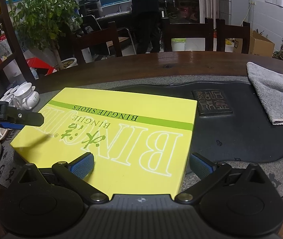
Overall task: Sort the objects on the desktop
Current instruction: 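Press the yellow lid down over the box rim with both tools, then open both tools and release the lid edge of the closed box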
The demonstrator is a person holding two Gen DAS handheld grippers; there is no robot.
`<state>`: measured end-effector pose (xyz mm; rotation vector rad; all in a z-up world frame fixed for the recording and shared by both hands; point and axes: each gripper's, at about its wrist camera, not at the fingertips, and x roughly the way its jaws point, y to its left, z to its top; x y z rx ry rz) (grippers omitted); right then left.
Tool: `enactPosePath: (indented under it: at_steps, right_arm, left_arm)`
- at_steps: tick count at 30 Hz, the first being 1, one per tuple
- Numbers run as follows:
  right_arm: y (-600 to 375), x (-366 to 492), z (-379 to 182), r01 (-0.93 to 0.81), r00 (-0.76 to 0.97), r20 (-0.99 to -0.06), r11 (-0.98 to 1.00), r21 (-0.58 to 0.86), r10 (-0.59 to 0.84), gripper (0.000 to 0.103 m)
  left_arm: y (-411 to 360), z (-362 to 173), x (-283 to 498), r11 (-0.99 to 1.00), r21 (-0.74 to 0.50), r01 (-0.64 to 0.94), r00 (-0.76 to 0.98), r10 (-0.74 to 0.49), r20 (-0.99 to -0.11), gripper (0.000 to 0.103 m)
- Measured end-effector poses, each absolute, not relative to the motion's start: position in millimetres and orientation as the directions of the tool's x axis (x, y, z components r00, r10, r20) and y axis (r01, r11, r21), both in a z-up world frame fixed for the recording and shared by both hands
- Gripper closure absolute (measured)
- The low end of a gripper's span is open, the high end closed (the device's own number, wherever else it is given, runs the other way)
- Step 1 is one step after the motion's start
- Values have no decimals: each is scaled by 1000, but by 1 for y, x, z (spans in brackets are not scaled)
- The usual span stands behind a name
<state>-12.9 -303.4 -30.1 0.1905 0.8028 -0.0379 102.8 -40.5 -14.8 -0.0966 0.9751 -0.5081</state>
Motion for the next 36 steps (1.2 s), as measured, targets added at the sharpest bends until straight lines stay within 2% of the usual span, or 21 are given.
enactPosePath:
  at_steps: [26, 36]
  right_arm:
    - [-302, -54, -22, 193, 693, -719, 975, 114, -53, 0]
    - [-305, -69, -23, 238, 679, -727, 968, 84, -104, 0]
  left_arm:
    - [-11, 2, 32, 925, -180, 336, 545, -347, -763, 1]
    - [-8, -8, 11, 943, -117, 311, 545, -278, -791, 1]
